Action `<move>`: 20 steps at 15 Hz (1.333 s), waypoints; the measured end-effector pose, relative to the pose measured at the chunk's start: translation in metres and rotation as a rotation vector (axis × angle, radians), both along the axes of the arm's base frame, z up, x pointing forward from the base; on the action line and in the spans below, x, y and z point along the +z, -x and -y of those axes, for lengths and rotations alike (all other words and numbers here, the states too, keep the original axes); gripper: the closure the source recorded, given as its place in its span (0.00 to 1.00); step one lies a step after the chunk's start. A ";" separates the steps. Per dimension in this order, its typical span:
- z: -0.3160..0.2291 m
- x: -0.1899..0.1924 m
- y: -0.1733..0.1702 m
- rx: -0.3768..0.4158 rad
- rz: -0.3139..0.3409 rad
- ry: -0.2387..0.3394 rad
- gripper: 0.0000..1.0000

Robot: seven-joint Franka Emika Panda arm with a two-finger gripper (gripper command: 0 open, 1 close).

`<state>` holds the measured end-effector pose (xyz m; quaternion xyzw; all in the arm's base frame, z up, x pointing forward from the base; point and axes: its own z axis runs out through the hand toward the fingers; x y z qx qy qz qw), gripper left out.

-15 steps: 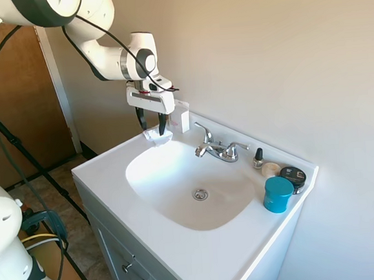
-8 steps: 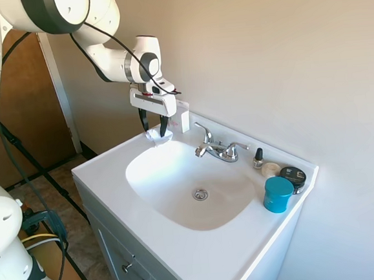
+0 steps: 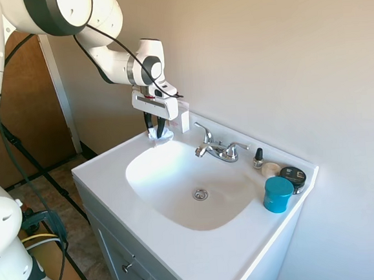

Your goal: Throw the tissue in the trash bin

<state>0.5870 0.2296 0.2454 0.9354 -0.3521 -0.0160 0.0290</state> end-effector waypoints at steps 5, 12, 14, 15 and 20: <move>0.007 -0.002 0.003 0.015 0.014 -0.006 1.00; -0.014 0.048 0.045 0.097 0.098 0.025 1.00; -0.038 0.060 0.062 0.129 0.117 0.045 1.00; -0.049 0.061 0.068 0.141 0.120 0.056 1.00; -0.120 0.024 0.088 0.227 0.103 0.113 1.00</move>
